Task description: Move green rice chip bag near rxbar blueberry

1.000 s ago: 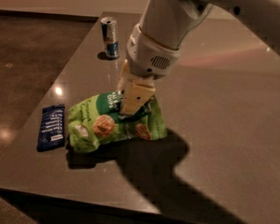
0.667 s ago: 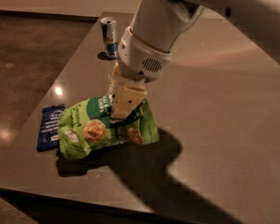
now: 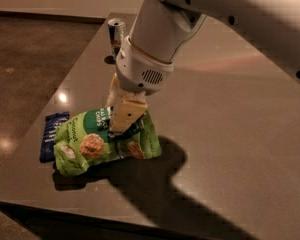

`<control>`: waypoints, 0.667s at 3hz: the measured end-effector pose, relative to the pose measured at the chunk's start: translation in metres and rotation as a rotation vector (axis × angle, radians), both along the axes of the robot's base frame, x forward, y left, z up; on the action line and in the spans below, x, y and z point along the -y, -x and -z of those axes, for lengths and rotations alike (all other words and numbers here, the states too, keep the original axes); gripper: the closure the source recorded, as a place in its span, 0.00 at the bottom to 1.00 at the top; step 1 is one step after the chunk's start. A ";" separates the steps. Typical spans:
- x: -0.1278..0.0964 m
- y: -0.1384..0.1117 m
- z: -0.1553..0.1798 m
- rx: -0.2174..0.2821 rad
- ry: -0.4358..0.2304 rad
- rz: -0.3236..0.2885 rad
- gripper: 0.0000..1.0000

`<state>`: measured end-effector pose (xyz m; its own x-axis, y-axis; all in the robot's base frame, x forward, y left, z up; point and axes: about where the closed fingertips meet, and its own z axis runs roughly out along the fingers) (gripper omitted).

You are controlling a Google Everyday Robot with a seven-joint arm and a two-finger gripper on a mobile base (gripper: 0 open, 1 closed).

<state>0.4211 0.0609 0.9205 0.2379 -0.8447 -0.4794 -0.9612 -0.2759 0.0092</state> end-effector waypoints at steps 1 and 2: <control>-0.001 0.000 -0.001 0.005 -0.002 0.000 0.15; -0.003 0.001 -0.002 0.010 -0.003 0.000 0.00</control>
Offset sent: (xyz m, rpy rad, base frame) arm -0.0005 0.0012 0.0009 0.0016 -0.0049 0.0000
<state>0.4200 0.0635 0.9225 0.2429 -0.8431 -0.4797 -0.9611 -0.2761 -0.0014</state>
